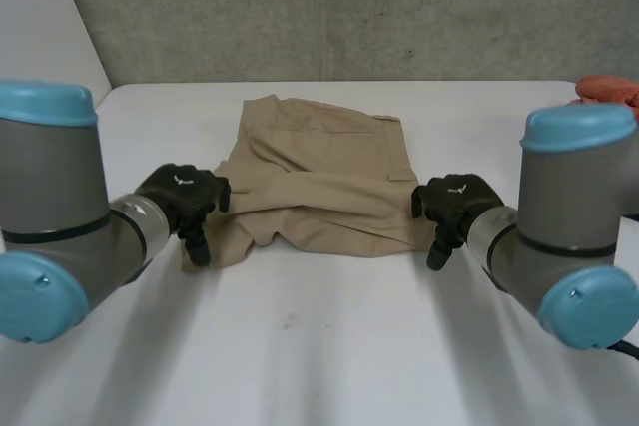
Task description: Fold the laundry.
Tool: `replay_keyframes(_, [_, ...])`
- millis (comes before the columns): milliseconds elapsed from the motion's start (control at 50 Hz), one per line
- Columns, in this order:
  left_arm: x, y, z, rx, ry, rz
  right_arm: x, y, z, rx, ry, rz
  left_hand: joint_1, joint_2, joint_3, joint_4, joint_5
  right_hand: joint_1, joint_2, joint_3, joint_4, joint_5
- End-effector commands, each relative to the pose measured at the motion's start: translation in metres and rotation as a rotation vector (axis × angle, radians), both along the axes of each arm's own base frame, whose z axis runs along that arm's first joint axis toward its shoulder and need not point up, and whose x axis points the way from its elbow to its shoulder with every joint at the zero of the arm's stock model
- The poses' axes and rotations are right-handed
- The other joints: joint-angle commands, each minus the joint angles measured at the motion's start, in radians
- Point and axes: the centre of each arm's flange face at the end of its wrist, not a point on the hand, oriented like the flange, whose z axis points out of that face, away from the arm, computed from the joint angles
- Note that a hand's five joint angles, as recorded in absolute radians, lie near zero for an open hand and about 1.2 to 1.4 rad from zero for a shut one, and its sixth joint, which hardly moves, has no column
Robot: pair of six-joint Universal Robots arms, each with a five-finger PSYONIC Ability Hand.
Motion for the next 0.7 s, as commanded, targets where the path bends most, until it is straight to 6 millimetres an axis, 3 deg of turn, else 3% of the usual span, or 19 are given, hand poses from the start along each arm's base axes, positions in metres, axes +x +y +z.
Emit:
replay_keyframes(20, [-0.006,-0.026,-0.027,-0.028,0.002,0.010,0.008,-0.007,-0.033,-0.075,-0.002,0.035,-0.004,-0.033,-0.035,-0.026,-0.025,-0.005,0.005,0.010,0.009,0.035])
replay_keyframes(260, [-0.024,-0.063,-0.042,-0.101,-0.049,0.003,0.019,-0.028,-0.055,-0.203,0.028,0.064,-0.007,-0.036,-0.038,-0.029,-0.028,-0.026,-0.016,-0.010,-0.012,0.015])
replay_keyframes(400, [-0.028,-0.082,-0.052,-0.117,-0.105,0.008,0.026,-0.039,-0.065,-0.247,0.025,0.077,0.119,0.090,0.088,0.097,0.098,0.042,0.052,0.057,0.056,0.082])
replay_keyframes(480, [-0.029,-0.085,-0.059,-0.088,-0.124,0.004,0.029,-0.043,-0.070,-0.262,0.021,0.077,0.298,0.269,0.267,0.276,0.277,0.200,0.210,0.215,0.214,0.240])
replay_keyframes(520, [-0.030,-0.086,-0.062,-0.077,-0.129,0.001,0.031,-0.047,-0.070,-0.280,0.012,0.074,0.441,0.412,0.410,0.419,0.420,0.408,0.418,0.423,0.422,0.448])
replay_keyframes(560, [-0.030,-0.086,-0.061,-0.080,-0.129,0.003,0.032,-0.050,-0.066,-0.299,0.000,0.068,0.760,0.731,0.729,0.738,0.739,0.689,0.699,0.704,0.703,0.729])
replay_keyframes(580, [-0.031,-0.088,-0.056,-0.097,-0.125,0.006,0.032,-0.053,-0.061,-0.324,-0.011,0.060,0.933,0.904,0.902,0.911,0.912,0.834,0.844,0.849,0.848,0.874])
replay_keyframes(620, [-0.030,-0.088,-0.046,-0.118,-0.118,0.017,0.032,-0.056,-0.053,-0.349,-0.022,0.054,0.935,0.906,0.904,0.913,0.914,0.835,0.845,0.850,0.849,0.875])
replay_keyframes(640, [-0.028,-0.086,-0.028,-0.149,-0.102,0.032,0.031,-0.060,-0.033,-0.387,-0.049,0.041,0.935,0.906,0.904,0.913,0.914,0.835,0.845,0.850,0.849,0.875])
replay_keyframes(660, [-0.028,-0.084,-0.018,-0.165,-0.091,0.034,0.031,-0.061,-0.029,-0.393,-0.055,0.038,0.935,0.906,0.904,0.913,0.914,0.835,0.845,0.850,0.849,0.875])
replay_keyframes(700, [-0.025,-0.072,0.018,-0.218,-0.037,0.045,0.025,-0.062,0.000,-0.411,-0.092,0.018,0.935,0.906,0.904,0.913,0.914,0.835,0.845,0.850,0.849,0.875])
